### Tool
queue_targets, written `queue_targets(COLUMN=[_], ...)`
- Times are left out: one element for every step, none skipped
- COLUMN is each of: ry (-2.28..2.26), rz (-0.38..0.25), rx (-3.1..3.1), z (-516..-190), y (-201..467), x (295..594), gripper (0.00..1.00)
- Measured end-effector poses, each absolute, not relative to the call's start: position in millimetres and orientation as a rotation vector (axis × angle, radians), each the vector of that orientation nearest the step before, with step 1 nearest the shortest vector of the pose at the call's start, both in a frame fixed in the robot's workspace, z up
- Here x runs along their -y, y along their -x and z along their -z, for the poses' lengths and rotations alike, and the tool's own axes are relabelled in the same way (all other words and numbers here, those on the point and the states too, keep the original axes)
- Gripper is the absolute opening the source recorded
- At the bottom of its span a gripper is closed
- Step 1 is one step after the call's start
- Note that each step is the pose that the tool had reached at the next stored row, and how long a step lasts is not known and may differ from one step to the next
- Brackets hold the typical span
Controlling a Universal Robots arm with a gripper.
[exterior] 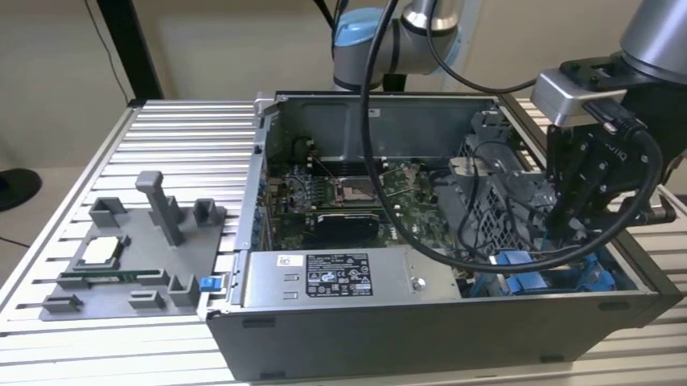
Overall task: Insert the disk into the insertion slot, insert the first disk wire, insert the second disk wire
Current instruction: 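Insert the first disk wire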
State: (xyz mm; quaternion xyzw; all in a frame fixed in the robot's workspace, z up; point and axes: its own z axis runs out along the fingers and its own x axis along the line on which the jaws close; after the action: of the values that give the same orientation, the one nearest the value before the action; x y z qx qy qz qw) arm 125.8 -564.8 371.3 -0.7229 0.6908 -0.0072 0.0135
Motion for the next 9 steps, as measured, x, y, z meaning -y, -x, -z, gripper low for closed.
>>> queue_targets(ry=[2.252,2.252,2.252,2.252,2.252,2.252,2.252,2.252,2.252], rz=[0.022,0.023,0.023,0.023,0.022,0.022,0.022,0.022,0.022], rx=[-2.152,-2.152,-2.152,-2.152,-2.152,-2.152,-2.152,-2.152,-2.152], z=[-370.8,-370.6,-370.6,-370.5,-370.4,-370.3,-369.9,-369.5,-369.4], y=[-126.0,-126.1,-126.2,-126.2,-126.3,-126.4,-126.8,-127.2,-127.3], x=[564.8,564.8,564.8,564.8,564.8,564.8,564.8,564.8,564.8], gripper=[0.0,0.0,0.0,0.0,0.0,0.0,0.0,0.0,0.0])
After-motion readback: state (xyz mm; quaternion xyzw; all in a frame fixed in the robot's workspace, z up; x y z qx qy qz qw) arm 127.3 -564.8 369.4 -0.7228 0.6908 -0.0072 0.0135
